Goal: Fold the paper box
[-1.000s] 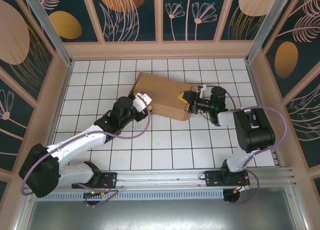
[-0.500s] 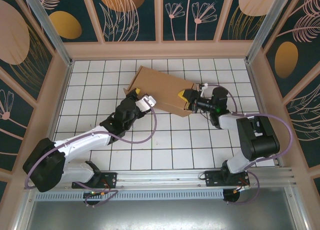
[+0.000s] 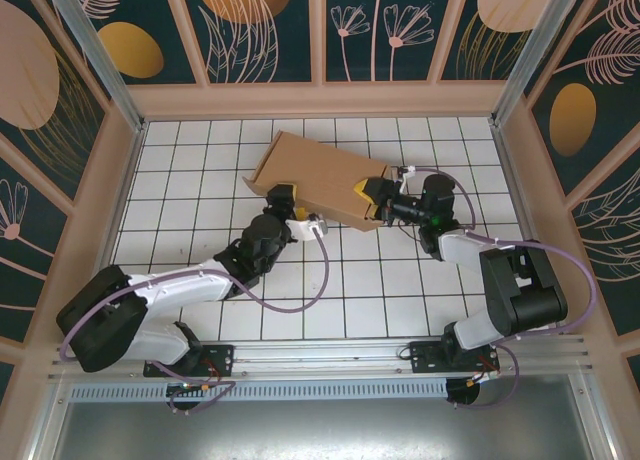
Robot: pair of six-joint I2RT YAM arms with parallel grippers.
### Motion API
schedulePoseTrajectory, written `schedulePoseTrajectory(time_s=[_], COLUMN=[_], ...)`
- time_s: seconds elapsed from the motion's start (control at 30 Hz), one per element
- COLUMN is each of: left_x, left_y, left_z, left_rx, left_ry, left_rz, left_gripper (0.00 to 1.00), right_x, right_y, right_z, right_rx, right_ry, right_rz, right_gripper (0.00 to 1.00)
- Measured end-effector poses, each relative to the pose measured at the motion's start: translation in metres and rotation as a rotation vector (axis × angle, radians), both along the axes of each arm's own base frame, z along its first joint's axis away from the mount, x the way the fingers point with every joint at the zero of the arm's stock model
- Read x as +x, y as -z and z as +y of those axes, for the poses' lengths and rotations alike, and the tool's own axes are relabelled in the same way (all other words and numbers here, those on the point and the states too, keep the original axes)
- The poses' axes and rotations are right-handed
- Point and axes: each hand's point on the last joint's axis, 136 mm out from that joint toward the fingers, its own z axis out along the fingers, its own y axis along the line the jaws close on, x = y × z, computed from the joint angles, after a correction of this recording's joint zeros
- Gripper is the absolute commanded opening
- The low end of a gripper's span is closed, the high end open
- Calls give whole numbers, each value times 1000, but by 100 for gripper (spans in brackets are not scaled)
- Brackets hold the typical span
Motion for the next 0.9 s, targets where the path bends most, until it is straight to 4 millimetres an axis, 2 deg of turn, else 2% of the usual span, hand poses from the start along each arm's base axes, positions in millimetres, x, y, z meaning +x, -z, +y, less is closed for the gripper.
schedulePoseTrajectory(time_s=[0.1,0.17,0.43,0.6,0.7,0.9], left_x=[-2,-2,5,10,10,10], left_y=[16,18,13,2,-9,-28], left_z=[-4,-5,-10,-14,-16,-18], left_rx=[68,92,107,84,69,65], left_ry=[22,29,19,-2,-6,-10], left_rz=[8,-2,-74,-179,-231,-303], left_gripper=[80,81,83,82,76,51], right_x=[-6,-6,-8,-11,-14,-17], right_y=[-1,0,-6,-12,-18,-26], right_z=[4,4,4,5,8,8], right_rx=[5,2,16,52,75,92], right_ry=[-24,-24,-19,-19,-28,-34], right_rz=[7,19,20,35,34,25], right_gripper=[37,37,37,37,37,41])
